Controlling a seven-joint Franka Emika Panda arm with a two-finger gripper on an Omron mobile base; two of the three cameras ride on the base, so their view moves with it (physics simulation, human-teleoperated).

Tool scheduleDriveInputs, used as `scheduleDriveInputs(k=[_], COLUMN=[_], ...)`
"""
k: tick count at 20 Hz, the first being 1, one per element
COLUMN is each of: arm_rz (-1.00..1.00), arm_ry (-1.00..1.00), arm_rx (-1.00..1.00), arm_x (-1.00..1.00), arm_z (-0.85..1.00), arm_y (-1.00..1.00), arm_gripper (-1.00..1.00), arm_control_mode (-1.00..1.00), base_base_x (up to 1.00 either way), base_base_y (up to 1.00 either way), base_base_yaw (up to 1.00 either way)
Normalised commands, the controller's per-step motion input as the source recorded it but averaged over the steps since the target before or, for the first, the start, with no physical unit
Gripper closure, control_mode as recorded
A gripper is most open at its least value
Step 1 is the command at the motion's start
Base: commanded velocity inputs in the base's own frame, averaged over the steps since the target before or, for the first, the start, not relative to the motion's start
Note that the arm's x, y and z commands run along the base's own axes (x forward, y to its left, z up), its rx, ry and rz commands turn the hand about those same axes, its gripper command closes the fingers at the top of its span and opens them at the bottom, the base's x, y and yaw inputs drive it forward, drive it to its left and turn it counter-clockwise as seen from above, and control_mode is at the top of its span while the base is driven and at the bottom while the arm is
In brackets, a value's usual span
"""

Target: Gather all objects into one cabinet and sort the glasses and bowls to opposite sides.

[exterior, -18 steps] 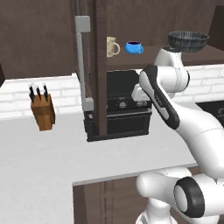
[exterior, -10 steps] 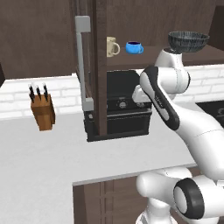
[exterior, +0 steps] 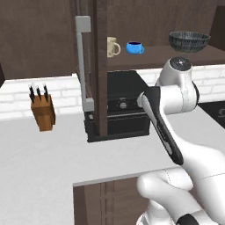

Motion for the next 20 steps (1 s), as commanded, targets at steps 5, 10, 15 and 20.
scheduleDriveInputs(k=[5,10,15,20], arm_rz=[0.00,0.00,0.00,0.00], arm_ry=[-0.36,-0.22,-0.09,-0.09], arm_rx=[-0.08,0.01,0.18,0.20], arm_x=[-0.16,-0.31,-0.36,-0.46], arm_z=[0.62,0.65,0.25,0.45], arm_y=[-0.29,-0.40,-0.21,-0.10], arm_gripper=[-1.00,-1.00,-1.00,-1.00], arm_control_mode=[-1.00,-1.00,-1.00,-1.00], base_base_x=[0.00,0.00,0.00,0.00], base_base_y=[0.00,0.00,0.00,0.00], base_base_yaw=[0.00,0.00,0.00,0.00])
